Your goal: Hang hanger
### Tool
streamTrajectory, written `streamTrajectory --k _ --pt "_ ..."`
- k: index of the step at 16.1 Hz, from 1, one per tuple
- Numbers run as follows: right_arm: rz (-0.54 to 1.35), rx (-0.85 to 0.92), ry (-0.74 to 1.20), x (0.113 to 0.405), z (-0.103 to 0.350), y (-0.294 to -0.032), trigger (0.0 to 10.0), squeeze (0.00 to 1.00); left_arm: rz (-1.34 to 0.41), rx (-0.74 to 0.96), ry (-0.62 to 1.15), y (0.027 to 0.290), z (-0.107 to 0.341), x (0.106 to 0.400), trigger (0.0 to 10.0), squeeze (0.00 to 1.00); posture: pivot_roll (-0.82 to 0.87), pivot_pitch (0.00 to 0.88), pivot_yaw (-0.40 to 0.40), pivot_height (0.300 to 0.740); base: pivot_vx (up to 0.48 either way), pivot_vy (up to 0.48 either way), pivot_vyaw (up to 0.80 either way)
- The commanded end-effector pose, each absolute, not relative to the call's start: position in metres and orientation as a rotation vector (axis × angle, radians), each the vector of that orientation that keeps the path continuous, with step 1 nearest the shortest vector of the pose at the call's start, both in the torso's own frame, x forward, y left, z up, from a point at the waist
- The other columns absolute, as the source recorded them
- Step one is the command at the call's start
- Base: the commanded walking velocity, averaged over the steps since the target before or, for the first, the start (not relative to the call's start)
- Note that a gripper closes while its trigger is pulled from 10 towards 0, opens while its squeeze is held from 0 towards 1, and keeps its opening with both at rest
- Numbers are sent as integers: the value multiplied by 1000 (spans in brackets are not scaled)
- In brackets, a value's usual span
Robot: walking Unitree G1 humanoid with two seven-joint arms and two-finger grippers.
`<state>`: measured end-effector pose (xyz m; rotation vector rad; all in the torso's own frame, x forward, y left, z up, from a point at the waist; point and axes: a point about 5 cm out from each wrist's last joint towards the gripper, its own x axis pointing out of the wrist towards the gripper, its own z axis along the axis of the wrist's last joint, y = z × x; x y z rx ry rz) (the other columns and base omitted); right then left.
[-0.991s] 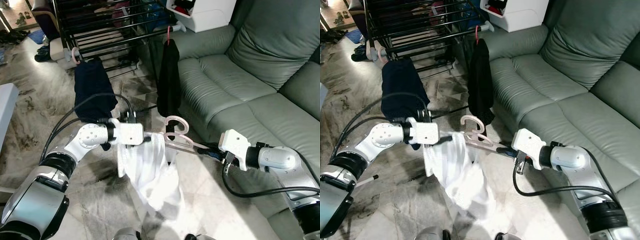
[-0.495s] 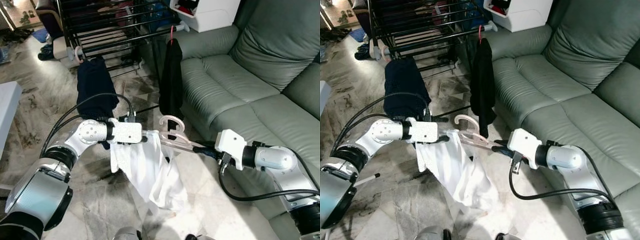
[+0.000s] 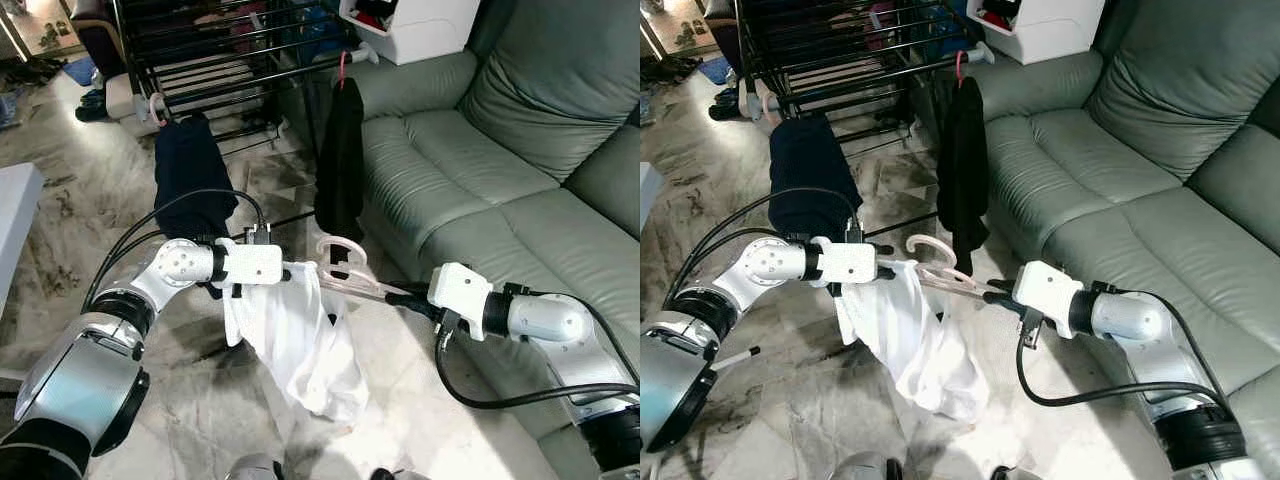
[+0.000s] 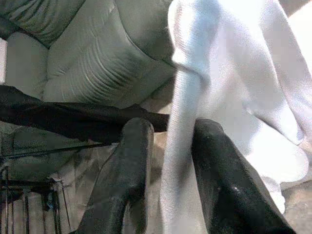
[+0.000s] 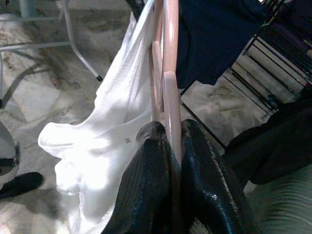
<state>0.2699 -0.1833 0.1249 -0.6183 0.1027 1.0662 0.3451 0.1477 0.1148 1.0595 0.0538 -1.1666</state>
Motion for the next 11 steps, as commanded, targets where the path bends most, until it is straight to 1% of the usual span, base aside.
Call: streamTrajectory --k 1,3,10,11 --pt "1079 -636 7 273 138 -174 10000 0 -1156 1063 53 148 122 350 0 0 -28 0 69 740 0 0 0" --pt "1065 -653 -15 277 139 -171 10000 0 -1158 1040 51 144 123 351 0 0 -28 0 67 740 0 0 0" --pt "1043 -659 -21 277 134 -170 10000 0 -1168 1009 55 141 120 349 0 0 -32 0 68 740 0 0 0" --pt "1050 -641 -8 276 133 -170 10000 937 -1169 1003 57 141 119 349 0 0 -32 0 68 740 0 0 0"
